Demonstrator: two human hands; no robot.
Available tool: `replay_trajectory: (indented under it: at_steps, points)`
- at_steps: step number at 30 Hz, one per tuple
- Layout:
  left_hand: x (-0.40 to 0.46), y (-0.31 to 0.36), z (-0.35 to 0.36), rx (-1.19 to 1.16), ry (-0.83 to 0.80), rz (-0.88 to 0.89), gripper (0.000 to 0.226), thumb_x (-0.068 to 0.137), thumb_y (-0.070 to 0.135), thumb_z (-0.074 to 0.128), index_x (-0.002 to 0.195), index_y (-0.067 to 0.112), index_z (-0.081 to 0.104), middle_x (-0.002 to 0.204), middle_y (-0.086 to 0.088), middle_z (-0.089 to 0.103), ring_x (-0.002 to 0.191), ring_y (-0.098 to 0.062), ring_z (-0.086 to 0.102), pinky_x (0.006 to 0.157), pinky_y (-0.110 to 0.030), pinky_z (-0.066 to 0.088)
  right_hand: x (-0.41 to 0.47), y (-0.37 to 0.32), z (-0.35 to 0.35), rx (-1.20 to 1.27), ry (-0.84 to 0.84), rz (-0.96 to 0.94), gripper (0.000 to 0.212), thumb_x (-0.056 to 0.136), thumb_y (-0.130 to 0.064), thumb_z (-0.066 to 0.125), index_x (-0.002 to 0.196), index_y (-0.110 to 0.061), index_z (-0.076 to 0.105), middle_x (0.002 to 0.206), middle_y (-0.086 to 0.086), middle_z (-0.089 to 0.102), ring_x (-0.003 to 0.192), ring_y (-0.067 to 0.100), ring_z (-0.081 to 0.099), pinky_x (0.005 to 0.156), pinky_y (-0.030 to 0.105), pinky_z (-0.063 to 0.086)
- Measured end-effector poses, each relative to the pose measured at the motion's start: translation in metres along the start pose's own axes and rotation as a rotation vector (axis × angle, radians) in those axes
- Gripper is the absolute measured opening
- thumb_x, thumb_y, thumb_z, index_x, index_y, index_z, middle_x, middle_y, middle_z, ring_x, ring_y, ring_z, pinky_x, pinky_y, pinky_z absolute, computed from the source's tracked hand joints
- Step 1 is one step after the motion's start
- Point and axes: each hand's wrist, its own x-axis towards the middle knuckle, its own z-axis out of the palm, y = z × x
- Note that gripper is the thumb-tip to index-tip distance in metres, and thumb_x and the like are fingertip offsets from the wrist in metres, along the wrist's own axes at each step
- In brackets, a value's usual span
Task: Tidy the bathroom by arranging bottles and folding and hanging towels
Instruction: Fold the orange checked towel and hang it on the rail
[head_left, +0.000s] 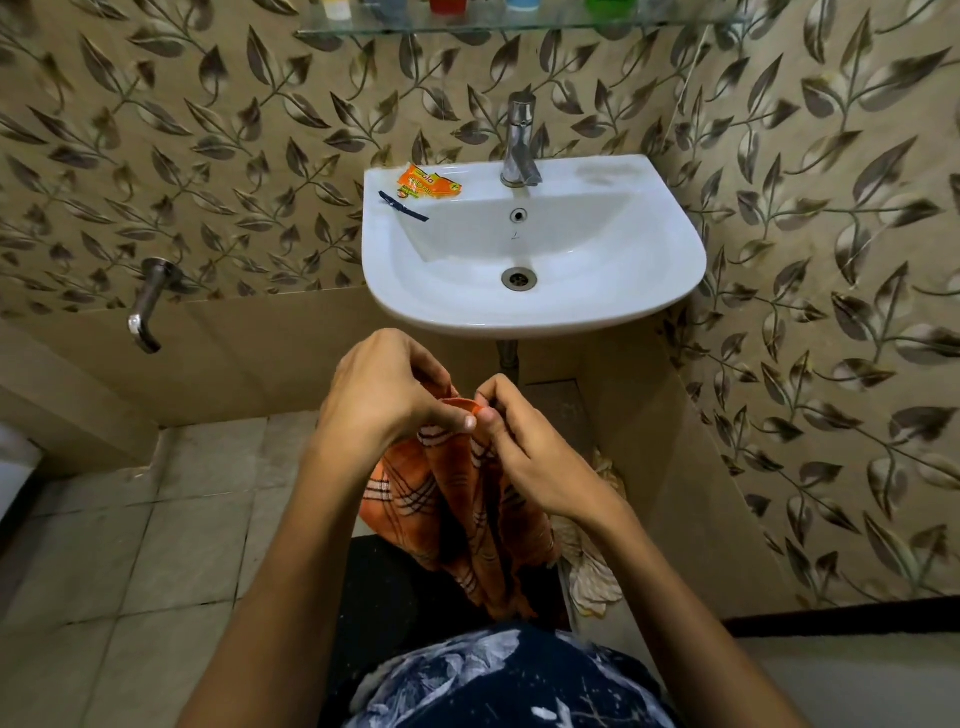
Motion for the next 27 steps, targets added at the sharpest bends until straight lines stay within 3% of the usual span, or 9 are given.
replay_trajectory:
  at_steps: [2,5,7,10,15,21,25,27]
  points:
    - [0.002,-0.001,0.002,0.03,-0.074,0.034,0.036,0.052,0.032,0.089,0.084,0.023,0.075,0.079,0.007,0.068,0.078,-0.009,0.063,0.068,-0.032,0.056,0.004,-0.004,0.002,0.03,0.015,-0.043,0.019,0.101,-0.035,0.033,0.091,-0.022,0.041,0.069,-0.018,0.043,0.062,0.0,0.038,0.059,0.017,0.033]
    - [0.004,-0.003,0.004,0.097,-0.113,0.127,0.02,0.062,0.032,0.084,0.079,0.024,0.076,0.072,0.006,0.071,0.073,-0.007,0.066,0.061,-0.024,0.05,0.009,-0.009,0.003,0.089,0.065,-0.073,0.019,0.1,-0.036,0.035,0.089,-0.025,0.044,0.073,-0.02,0.047,0.067,0.0,0.043,0.062,0.021,0.038]
    - [0.004,-0.005,0.004,0.098,-0.073,0.146,0.011,0.068,0.033,0.08,0.072,0.025,0.075,0.067,0.006,0.071,0.07,-0.006,0.065,0.055,-0.02,0.045,0.011,-0.009,0.002,0.141,0.105,-0.068,0.012,0.1,-0.032,0.041,0.09,-0.028,0.047,0.077,-0.019,0.052,0.073,0.005,0.051,0.067,0.031,0.044]
    - [0.003,-0.007,0.002,0.094,0.003,0.147,0.014,0.07,0.039,0.077,0.071,0.026,0.075,0.066,0.009,0.069,0.069,-0.002,0.062,0.051,-0.019,0.04,0.011,-0.007,-0.003,0.149,0.134,-0.087,0.013,0.095,-0.019,0.052,0.094,-0.031,0.05,0.086,-0.017,0.057,0.08,0.006,0.059,0.07,0.024,0.048]
    - [-0.004,-0.003,-0.002,0.034,0.1,0.143,0.014,0.073,0.04,0.074,0.07,0.026,0.075,0.064,0.011,0.068,0.068,0.0,0.06,0.05,-0.019,0.04,0.006,0.008,-0.006,-0.098,0.137,-0.105,0.027,0.082,0.004,0.054,0.103,-0.013,0.056,0.098,-0.001,0.057,0.09,0.012,0.057,0.078,0.031,0.05]
    - [-0.011,-0.001,-0.012,-0.031,0.181,0.12,0.01,0.075,0.035,0.074,0.074,0.025,0.074,0.067,0.012,0.067,0.072,-0.002,0.062,0.059,-0.021,0.049,-0.001,0.025,-0.005,-0.145,0.265,0.115,0.013,0.087,-0.007,0.052,0.096,-0.015,0.055,0.094,0.0,0.061,0.086,0.016,0.061,0.075,0.043,0.053]
    - [-0.013,-0.003,-0.012,-0.02,0.195,0.053,0.011,0.073,0.033,0.076,0.072,0.022,0.075,0.07,0.007,0.07,0.077,-0.01,0.065,0.068,-0.028,0.052,-0.004,0.021,-0.005,-0.163,0.248,0.118,0.019,0.097,-0.008,0.041,0.1,-0.014,0.06,0.087,-0.001,0.065,0.077,0.011,0.06,0.067,0.033,0.047]
    - [-0.011,-0.005,-0.012,-0.012,0.185,0.031,0.013,0.067,0.033,0.08,0.071,0.021,0.075,0.072,0.007,0.07,0.079,-0.009,0.064,0.069,-0.028,0.053,-0.006,0.013,-0.006,-0.165,0.226,0.114,0.025,0.098,-0.009,0.039,0.103,-0.014,0.063,0.092,-0.001,0.069,0.085,0.011,0.064,0.076,0.034,0.051]
